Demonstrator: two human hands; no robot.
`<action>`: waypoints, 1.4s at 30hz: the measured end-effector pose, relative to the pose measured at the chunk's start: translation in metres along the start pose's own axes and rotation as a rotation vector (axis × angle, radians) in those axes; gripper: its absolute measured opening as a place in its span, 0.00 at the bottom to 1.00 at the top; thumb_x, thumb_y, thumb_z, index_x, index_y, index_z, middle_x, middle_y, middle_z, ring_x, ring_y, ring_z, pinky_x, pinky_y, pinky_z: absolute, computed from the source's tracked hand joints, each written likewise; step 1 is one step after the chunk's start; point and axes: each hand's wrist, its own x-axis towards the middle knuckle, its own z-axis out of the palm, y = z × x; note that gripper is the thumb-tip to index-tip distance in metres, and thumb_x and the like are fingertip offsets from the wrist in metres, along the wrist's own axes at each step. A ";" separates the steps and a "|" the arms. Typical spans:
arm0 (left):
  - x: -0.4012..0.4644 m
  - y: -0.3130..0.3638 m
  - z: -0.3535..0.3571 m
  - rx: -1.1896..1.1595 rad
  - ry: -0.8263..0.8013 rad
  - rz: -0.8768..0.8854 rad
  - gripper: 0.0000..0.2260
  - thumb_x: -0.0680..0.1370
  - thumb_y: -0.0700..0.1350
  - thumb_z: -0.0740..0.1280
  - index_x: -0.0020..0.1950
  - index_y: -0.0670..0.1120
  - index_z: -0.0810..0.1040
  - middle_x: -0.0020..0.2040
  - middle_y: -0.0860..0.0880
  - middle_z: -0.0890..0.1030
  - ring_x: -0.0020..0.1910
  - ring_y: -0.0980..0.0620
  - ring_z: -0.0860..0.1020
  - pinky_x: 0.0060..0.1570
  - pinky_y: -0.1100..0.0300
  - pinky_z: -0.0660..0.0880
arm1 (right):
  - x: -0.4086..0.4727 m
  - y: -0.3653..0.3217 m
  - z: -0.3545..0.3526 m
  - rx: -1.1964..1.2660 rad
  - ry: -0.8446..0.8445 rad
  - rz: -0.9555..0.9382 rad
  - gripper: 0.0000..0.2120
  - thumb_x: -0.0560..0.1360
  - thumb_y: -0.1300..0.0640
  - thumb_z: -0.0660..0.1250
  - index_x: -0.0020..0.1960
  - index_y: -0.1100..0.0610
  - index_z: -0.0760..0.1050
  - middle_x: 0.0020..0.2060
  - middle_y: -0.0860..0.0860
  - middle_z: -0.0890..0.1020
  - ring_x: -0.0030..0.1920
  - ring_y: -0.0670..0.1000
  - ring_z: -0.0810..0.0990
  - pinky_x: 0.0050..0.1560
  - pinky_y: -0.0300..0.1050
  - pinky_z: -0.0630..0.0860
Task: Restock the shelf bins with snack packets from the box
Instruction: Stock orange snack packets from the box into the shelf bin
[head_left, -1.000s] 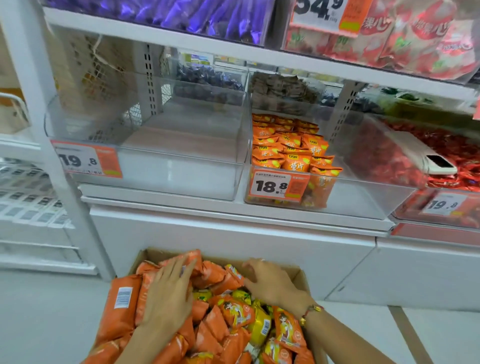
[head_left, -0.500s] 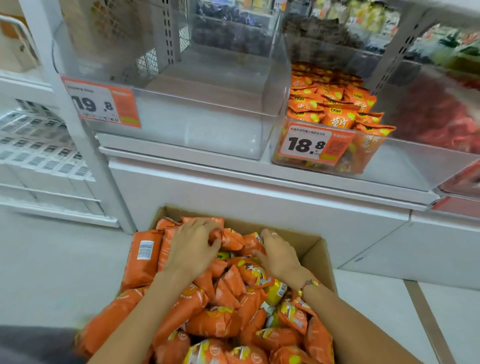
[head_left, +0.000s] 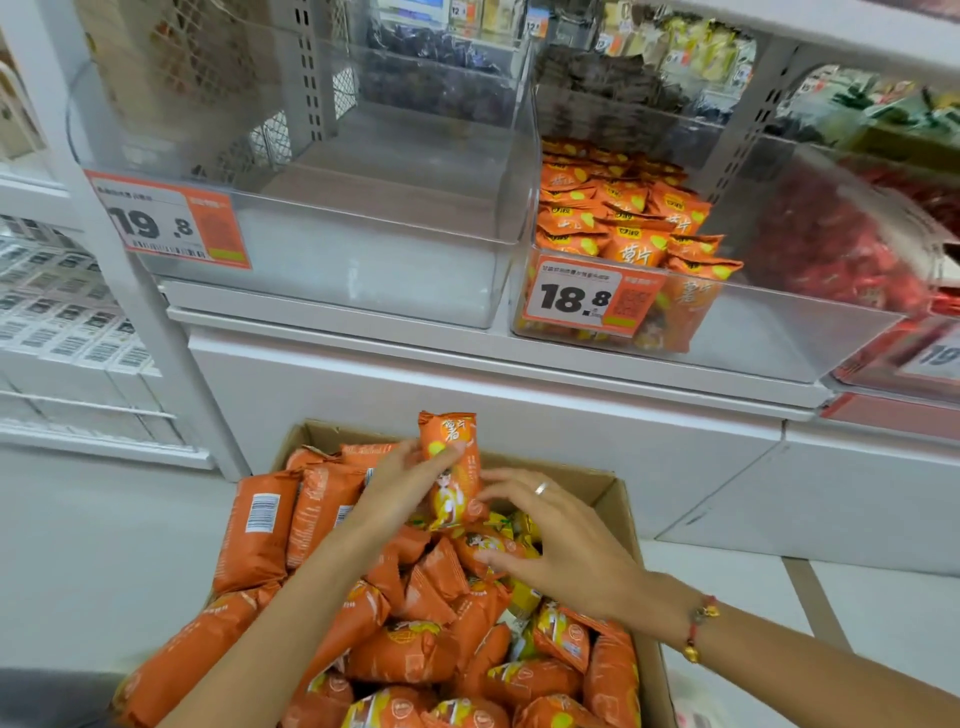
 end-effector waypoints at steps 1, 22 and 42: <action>0.002 0.000 -0.003 -0.023 0.039 0.021 0.12 0.77 0.51 0.68 0.57 0.49 0.75 0.49 0.50 0.81 0.45 0.55 0.81 0.39 0.63 0.76 | 0.001 0.002 0.007 -0.001 0.033 0.049 0.20 0.77 0.41 0.62 0.66 0.46 0.69 0.66 0.39 0.71 0.65 0.38 0.68 0.63 0.34 0.67; 0.020 0.008 -0.018 -0.208 0.114 -0.038 0.13 0.78 0.48 0.64 0.61 0.46 0.69 0.48 0.47 0.78 0.47 0.48 0.78 0.50 0.51 0.76 | 0.029 0.034 -0.003 0.103 -0.508 0.577 0.22 0.72 0.51 0.73 0.62 0.60 0.76 0.57 0.54 0.81 0.56 0.53 0.79 0.56 0.46 0.77; -0.014 0.224 0.053 -0.013 -0.048 0.807 0.07 0.75 0.47 0.65 0.52 0.50 0.75 0.44 0.54 0.83 0.40 0.64 0.81 0.36 0.72 0.74 | 0.026 0.022 -0.271 0.950 0.222 0.454 0.23 0.64 0.45 0.77 0.49 0.62 0.82 0.44 0.58 0.83 0.41 0.52 0.80 0.41 0.43 0.73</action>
